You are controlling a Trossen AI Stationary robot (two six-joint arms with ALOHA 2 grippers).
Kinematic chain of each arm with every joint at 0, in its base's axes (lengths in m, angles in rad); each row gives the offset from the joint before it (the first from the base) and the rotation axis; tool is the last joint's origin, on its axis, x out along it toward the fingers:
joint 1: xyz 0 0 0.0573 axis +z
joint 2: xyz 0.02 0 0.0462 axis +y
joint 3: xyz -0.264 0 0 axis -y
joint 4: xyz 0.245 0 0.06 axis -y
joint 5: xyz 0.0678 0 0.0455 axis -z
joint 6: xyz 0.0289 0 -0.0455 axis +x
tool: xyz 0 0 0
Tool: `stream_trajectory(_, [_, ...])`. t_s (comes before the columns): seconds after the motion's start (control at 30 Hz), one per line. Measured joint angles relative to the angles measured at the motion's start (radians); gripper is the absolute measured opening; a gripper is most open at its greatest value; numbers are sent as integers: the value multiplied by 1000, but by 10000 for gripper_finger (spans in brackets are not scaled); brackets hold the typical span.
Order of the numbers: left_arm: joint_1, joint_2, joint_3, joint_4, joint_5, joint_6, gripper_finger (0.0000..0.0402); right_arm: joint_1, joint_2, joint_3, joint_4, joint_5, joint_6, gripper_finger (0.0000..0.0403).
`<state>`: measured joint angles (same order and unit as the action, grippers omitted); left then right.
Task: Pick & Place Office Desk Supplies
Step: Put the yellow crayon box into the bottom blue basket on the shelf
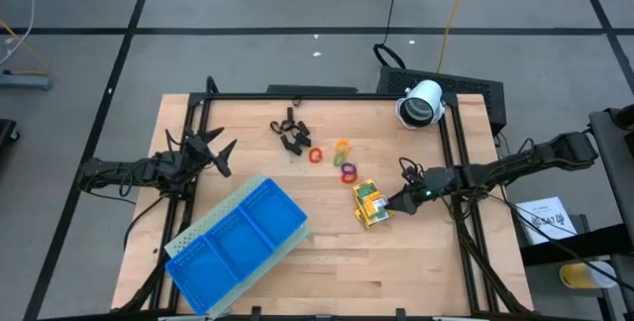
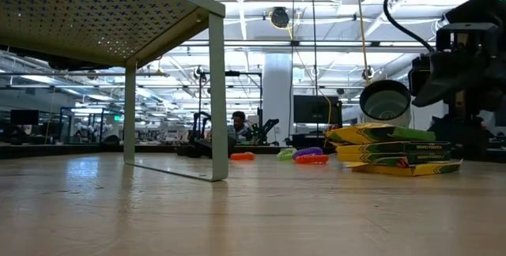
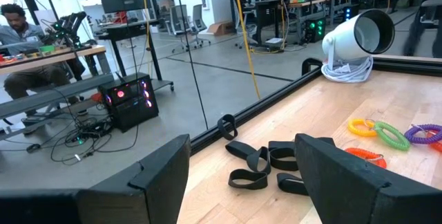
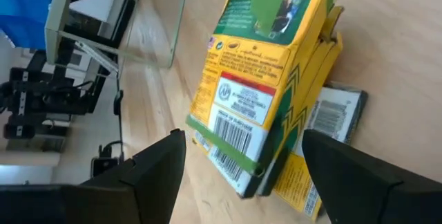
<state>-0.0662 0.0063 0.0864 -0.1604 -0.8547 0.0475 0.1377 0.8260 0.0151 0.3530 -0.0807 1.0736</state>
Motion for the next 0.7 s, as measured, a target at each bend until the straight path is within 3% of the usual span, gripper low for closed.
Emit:
stream_trajectory(0.43, [0, 0, 0, 0, 0, 0, 269, 3, 150, 0, 168, 2, 16, 279])
stream_trajectory(0.7, [0, 0, 0, 0, 0, 0, 269, 2, 213, 0, 181, 2, 18, 265])
